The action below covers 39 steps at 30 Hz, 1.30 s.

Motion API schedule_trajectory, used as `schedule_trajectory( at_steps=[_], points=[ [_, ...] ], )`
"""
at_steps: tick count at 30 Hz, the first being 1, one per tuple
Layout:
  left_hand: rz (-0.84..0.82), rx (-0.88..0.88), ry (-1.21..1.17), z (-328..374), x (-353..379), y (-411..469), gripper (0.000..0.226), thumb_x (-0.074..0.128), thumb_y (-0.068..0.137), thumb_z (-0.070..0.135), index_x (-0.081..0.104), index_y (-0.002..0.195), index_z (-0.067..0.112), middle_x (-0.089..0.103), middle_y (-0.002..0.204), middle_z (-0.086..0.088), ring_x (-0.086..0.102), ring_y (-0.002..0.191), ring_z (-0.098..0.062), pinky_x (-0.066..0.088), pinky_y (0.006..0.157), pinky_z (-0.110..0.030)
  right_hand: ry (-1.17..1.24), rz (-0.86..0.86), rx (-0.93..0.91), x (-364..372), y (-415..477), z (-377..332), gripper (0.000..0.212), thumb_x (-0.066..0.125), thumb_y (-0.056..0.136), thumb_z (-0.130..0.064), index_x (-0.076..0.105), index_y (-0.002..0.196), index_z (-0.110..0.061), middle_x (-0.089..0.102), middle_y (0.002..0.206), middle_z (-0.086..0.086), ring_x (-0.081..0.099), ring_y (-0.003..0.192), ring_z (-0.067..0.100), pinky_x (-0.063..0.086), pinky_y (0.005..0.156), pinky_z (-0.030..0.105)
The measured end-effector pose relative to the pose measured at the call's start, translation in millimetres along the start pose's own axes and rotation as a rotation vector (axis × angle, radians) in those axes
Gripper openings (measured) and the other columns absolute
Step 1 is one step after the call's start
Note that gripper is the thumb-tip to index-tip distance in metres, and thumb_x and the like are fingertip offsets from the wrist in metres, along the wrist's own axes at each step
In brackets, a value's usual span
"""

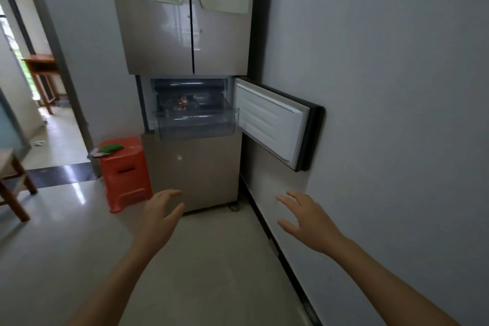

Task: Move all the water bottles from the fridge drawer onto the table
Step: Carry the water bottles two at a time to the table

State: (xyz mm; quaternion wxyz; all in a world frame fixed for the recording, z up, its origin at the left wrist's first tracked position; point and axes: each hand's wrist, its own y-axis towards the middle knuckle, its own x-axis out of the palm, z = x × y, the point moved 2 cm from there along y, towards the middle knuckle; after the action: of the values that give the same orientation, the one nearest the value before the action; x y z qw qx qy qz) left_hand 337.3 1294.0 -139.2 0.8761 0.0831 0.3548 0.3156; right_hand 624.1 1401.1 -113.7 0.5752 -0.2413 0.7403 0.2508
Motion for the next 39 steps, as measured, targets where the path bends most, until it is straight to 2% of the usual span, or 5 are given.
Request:
schedule_trajectory(
  at_steps=[13, 19, 29, 35, 39],
  points=[
    [0.148, -0.152, 0.043, 9.8, 89.5, 95.8, 0.028, 0.063, 0.082, 0.001, 0.062, 0.11, 0.004, 0.058, 0.114, -0.013, 0.052, 0.109, -0.03, 0.04, 0.093, -0.037, 0.114, -0.105, -0.169, 1.0, 179.5, 93.6, 0.06, 0.047, 0.093, -0.04, 0.023, 0.146, -0.026, 0.022, 0.151, -0.001, 0.028, 0.135, 0.016, 0.022, 0.108, 0.022],
    [0.207, -0.213, 0.116, -17.4, 85.8, 129.6, 0.027, 0.063, 0.082, 0.0, 0.063, 0.109, 0.002, 0.058, 0.107, -0.006, 0.049, 0.097, -0.016, 0.032, 0.083, -0.026, 0.167, -0.184, -0.246, 32.8, 260.5, 87.3, 0.059, 0.048, 0.093, -0.042, 0.024, 0.145, -0.028, 0.019, 0.153, -0.002, 0.019, 0.14, 0.014, 0.022, 0.112, 0.028],
    [0.25, -0.235, 0.121, -127.4, 74.5, 279.6, 0.025, 0.064, 0.08, -0.002, 0.064, 0.104, 0.005, 0.059, 0.103, -0.005, 0.05, 0.093, -0.016, 0.035, 0.078, -0.026, 0.128, -0.188, -0.296, 71.8, 437.0, 45.0, 0.059, 0.047, 0.093, -0.041, 0.023, 0.145, -0.028, 0.018, 0.153, -0.002, 0.016, 0.14, 0.012, 0.016, 0.111, 0.024],
    [0.138, -0.269, 0.133, -191.4, 76.9, 372.1, 0.03, 0.063, 0.078, 0.017, 0.064, 0.107, 0.007, 0.06, 0.112, -0.01, 0.053, 0.106, -0.028, 0.042, 0.092, -0.04, 0.161, -0.156, -0.21, 79.7, 533.3, 29.9, 0.057, 0.048, 0.093, -0.039, 0.025, 0.145, -0.027, 0.02, 0.152, -0.002, 0.018, 0.14, 0.014, 0.019, 0.113, 0.028],
    [0.029, -0.275, 0.203, -224.1, 87.6, 396.1, 0.057, 0.041, 0.072, 0.046, 0.066, 0.108, 0.009, 0.06, 0.114, -0.008, 0.051, 0.111, -0.026, 0.035, 0.096, -0.031, 0.191, -0.153, -0.14, 94.7, 576.1, 31.3, 0.057, 0.049, 0.093, -0.039, 0.027, 0.144, -0.025, 0.024, 0.151, -0.001, 0.019, 0.14, 0.014, 0.018, 0.114, 0.03]
  ],
)
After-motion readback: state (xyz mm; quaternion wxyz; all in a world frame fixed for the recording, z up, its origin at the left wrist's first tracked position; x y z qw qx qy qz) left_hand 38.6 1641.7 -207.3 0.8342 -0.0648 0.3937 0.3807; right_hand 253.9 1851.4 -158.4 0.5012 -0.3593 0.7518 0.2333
